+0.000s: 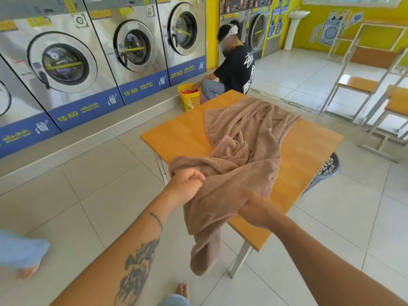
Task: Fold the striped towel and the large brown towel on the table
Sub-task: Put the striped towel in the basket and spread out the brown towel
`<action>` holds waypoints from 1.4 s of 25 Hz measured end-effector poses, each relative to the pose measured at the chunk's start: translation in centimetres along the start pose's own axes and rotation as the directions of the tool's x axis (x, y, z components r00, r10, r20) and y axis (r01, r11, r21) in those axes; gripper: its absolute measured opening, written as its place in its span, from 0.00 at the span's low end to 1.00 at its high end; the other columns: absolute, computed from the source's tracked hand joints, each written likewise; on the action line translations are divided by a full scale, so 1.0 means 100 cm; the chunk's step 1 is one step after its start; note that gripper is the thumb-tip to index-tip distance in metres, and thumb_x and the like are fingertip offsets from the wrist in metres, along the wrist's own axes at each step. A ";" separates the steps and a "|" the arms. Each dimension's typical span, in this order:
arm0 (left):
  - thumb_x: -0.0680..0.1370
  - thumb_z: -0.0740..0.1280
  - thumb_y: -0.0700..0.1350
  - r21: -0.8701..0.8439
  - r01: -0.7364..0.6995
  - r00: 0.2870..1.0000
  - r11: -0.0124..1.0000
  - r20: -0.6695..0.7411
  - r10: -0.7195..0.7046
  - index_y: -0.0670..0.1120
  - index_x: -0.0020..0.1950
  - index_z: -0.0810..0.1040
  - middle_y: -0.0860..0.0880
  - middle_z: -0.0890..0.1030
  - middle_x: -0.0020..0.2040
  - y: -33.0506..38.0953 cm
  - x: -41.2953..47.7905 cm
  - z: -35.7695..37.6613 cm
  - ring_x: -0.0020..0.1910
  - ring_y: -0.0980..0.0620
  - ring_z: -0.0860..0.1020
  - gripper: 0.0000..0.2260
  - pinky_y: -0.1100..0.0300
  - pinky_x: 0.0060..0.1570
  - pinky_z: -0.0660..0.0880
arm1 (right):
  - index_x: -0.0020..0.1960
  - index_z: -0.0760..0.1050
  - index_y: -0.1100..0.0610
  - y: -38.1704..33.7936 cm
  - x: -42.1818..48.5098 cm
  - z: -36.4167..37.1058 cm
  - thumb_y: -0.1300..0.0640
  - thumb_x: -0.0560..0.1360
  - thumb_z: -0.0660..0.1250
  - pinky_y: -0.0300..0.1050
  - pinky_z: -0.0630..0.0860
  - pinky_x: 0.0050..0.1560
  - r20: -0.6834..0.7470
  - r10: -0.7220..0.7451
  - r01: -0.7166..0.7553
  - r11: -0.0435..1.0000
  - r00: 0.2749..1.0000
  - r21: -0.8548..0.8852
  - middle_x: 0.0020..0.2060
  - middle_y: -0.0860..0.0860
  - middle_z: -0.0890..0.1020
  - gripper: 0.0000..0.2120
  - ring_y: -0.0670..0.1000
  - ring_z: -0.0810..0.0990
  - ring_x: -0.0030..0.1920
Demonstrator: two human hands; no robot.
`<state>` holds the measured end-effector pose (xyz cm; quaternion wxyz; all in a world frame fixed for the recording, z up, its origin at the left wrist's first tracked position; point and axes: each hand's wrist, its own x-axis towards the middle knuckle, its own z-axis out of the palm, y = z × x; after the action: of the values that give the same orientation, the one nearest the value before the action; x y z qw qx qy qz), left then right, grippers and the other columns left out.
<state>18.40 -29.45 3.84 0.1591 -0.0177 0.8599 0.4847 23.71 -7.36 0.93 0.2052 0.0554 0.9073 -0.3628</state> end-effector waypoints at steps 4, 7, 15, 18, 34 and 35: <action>0.77 0.63 0.43 0.119 0.018 0.994 0.993 0.101 -0.030 0.56 0.56 0.77 0.52 0.78 0.57 -0.010 0.049 0.012 0.56 0.53 0.76 0.11 0.54 0.59 0.74 | 0.76 0.59 0.54 0.009 0.016 0.000 0.61 0.74 0.60 0.45 0.74 0.51 0.006 0.156 -0.156 0.985 0.988 0.078 0.64 0.54 0.71 0.30 0.52 0.71 0.57; 0.78 0.63 0.45 0.277 -0.059 0.984 0.959 0.177 0.009 0.55 0.66 0.73 0.51 0.72 0.67 -0.016 0.092 0.018 0.65 0.50 0.72 0.17 0.51 0.66 0.70 | 0.76 0.59 0.56 0.008 0.042 -0.003 0.60 0.73 0.60 0.39 0.74 0.39 -0.026 0.220 -0.218 0.975 0.975 0.050 0.51 0.50 0.74 0.32 0.48 0.73 0.47; 0.82 0.57 0.46 0.584 -0.367 0.930 0.724 0.256 0.264 0.58 0.73 0.67 0.48 0.64 0.71 -0.022 0.195 0.016 0.70 0.44 0.62 0.19 0.44 0.68 0.64 | 0.73 0.57 0.48 -0.027 0.094 0.016 0.57 0.69 0.60 0.56 0.78 0.54 -0.232 0.602 -0.562 0.798 0.764 0.217 0.55 0.56 0.73 0.33 0.61 0.75 0.56; 0.81 0.58 0.45 0.595 -0.373 0.910 0.712 0.386 0.154 0.59 0.77 0.61 0.47 0.65 0.73 -0.017 0.219 0.022 0.71 0.42 0.62 0.24 0.43 0.68 0.63 | 0.65 0.66 0.47 -0.042 0.102 0.009 0.62 0.70 0.58 0.56 0.80 0.46 -0.313 0.576 -0.462 0.806 0.755 0.369 0.47 0.51 0.77 0.25 0.55 0.78 0.46; 0.75 0.64 0.44 0.709 -0.077 0.974 0.701 -0.095 0.204 0.49 0.73 0.63 0.40 0.60 0.68 -0.003 0.360 -0.115 0.64 0.35 0.63 0.27 0.42 0.60 0.69 | 0.61 0.72 0.43 -0.087 0.187 -0.052 0.59 0.74 0.61 0.52 0.74 0.55 -0.718 0.272 -0.291 0.951 0.640 0.100 0.58 0.49 0.70 0.18 0.54 0.72 0.58; 0.74 0.64 0.46 0.737 -0.073 0.984 0.672 -0.059 0.171 0.50 0.70 0.66 0.41 0.60 0.68 -0.008 0.358 -0.114 0.65 0.36 0.62 0.24 0.41 0.62 0.67 | 0.64 0.71 0.45 -0.082 0.192 -0.046 0.57 0.74 0.62 0.52 0.72 0.59 -0.566 0.300 -0.310 0.947 0.768 0.082 0.61 0.49 0.70 0.19 0.54 0.69 0.63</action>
<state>-18.38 -34.98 -1.76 0.0671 0.0749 0.9890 0.1083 2.62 -11.11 1.23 -0.0194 0.3062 0.9084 -0.2841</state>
